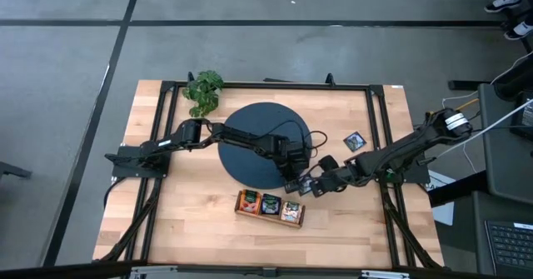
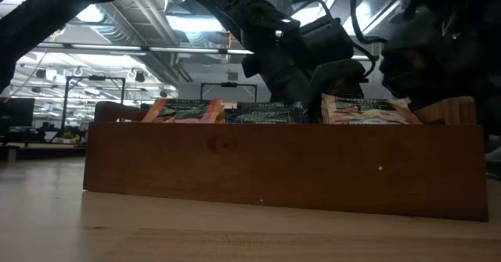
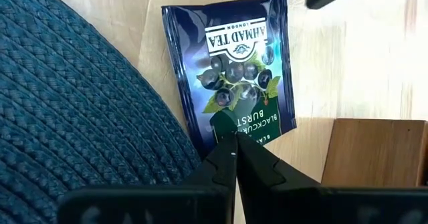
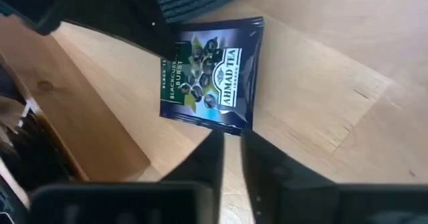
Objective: Pick & Place Tea
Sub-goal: Put the violet tea bag into the middle section of the wooden organizer
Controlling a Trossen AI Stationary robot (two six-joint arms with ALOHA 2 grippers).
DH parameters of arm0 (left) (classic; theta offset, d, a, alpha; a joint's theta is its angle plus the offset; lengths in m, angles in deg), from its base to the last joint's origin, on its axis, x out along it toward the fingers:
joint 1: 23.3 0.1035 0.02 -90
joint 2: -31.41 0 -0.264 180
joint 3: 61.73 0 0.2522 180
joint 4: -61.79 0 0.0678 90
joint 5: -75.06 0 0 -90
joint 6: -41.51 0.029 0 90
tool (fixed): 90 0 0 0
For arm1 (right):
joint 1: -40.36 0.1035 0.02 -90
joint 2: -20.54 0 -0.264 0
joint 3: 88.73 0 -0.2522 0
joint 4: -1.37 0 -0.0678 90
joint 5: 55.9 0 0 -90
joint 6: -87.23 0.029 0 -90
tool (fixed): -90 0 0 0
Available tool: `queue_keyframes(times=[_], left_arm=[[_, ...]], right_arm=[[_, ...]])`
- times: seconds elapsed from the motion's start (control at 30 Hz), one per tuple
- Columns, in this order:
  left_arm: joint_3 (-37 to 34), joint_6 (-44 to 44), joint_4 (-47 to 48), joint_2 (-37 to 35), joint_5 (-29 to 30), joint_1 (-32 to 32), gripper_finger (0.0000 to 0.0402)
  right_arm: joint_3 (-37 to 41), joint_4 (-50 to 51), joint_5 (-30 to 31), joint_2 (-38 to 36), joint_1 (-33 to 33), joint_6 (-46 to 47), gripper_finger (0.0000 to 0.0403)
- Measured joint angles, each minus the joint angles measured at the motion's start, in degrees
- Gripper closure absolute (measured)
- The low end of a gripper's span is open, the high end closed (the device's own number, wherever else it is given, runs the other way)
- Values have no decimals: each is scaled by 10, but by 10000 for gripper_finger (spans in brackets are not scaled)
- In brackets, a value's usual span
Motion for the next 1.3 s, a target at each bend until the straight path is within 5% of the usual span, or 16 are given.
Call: queue_keyframes(times=[0.3, 0.5, 0.67, 1.03, 1.3], left_arm=[[0, 4, 0, 0, 3, -3, 400], [0, 4, -2, 0, 3, -3, 399], [0, 4, -3, 0, 3, -3, 399], [-1, 1, -21, 0, 0, -3, 399], [-2, -17, -28, -2, -19, -2, 395]], right_arm=[[27, -23, 2, -2, 0, 47, 214], [98, -189, 0, -2, -3, 62, 187], [142, -267, 0, -3, -13, 76, 228], [169, -318, 3, -2, -13, 38, 388], [169, -333, 5, -2, -13, 19, 398]])
